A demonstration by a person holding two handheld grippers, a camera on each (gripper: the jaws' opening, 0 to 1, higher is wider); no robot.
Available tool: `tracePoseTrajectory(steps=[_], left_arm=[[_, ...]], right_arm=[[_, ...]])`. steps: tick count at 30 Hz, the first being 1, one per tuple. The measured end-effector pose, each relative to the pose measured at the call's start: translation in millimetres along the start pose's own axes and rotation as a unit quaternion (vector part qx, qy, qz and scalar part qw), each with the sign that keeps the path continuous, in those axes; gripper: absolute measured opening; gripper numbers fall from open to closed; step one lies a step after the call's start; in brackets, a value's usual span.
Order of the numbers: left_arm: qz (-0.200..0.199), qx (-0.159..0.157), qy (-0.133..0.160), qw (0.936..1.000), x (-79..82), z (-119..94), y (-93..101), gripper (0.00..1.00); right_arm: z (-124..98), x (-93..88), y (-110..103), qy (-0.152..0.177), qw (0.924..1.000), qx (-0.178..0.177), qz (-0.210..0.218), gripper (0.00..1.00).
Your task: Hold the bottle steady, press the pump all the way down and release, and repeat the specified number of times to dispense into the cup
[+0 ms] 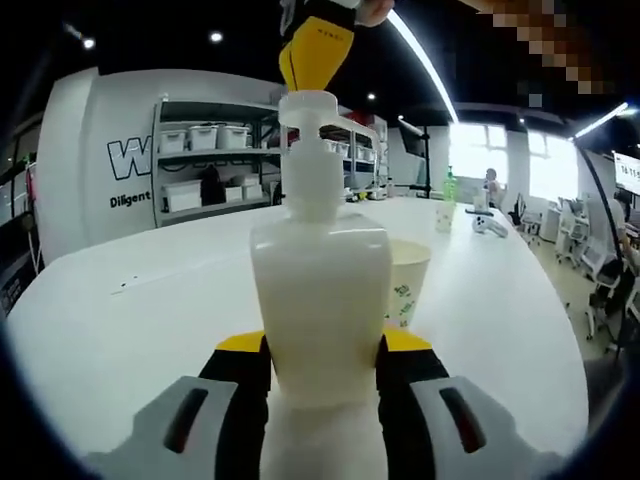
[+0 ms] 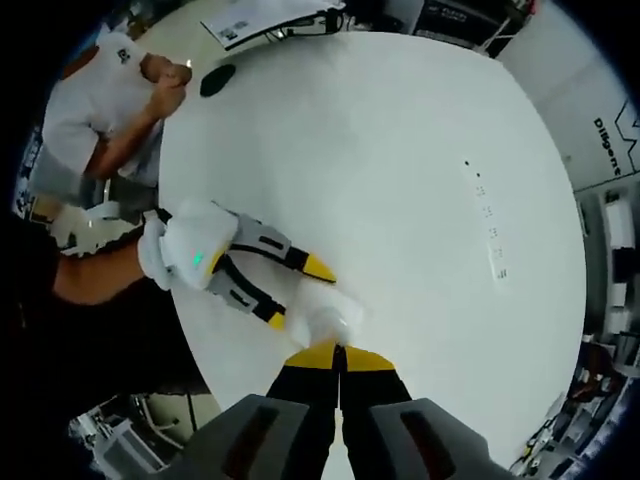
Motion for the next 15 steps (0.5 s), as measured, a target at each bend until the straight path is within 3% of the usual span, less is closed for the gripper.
tracePoseTrajectory(steps=[5, 6, 7, 11, 13, 15], left_arm=[[-0.003, -0.004, -0.003, 1.0000, -1.3, 1, -0.6, 0.40], [-0.003, -0.004, -0.004, 1.0000, -1.6, 1, -0.5, 0.40], [-0.003, -0.003, -0.006, 1.0000, -1.8, 1, -0.6, 0.40], [0.003, 0.001, -0.010, 0.9999, -2.3, 1, -1.0, 0.40], [-0.002, 0.004, -0.008, 1.0000, -2.4, 0, -1.1, 0.40], [0.000, 0.009, -0.006, 0.9999, -2.6, 0, -1.1, 0.39]], right_arm=[[5, 2.3, -1, 0.006, 0.9999, 0.006, 0.005, 0.00], [4, -1.7, 7, -0.014, 0.9996, -0.024, -0.006, 0.00], [11, 5.6, 3, -0.001, 0.9998, -0.012, -0.013, 0.00], [6, 2.9, -9, -0.014, 0.9997, -0.018, -0.008, 0.00], [4, 1.9, -10, -0.002, 0.9995, -0.012, 0.029, 0.00], [2, -1.0, -10, 0.007, 0.9996, -0.008, 0.028, 0.00]])
Point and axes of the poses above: the point that each gripper's makers call its tool centre point, and the gripper's own axes: z roughly forward along the fingers, y roughly to its right, x roughly out of its top, the point moved 1 cm from there along -z, roughly backward along the fingers, and after that the axes turned 5 degrees about -z, right-handed, at the moved point
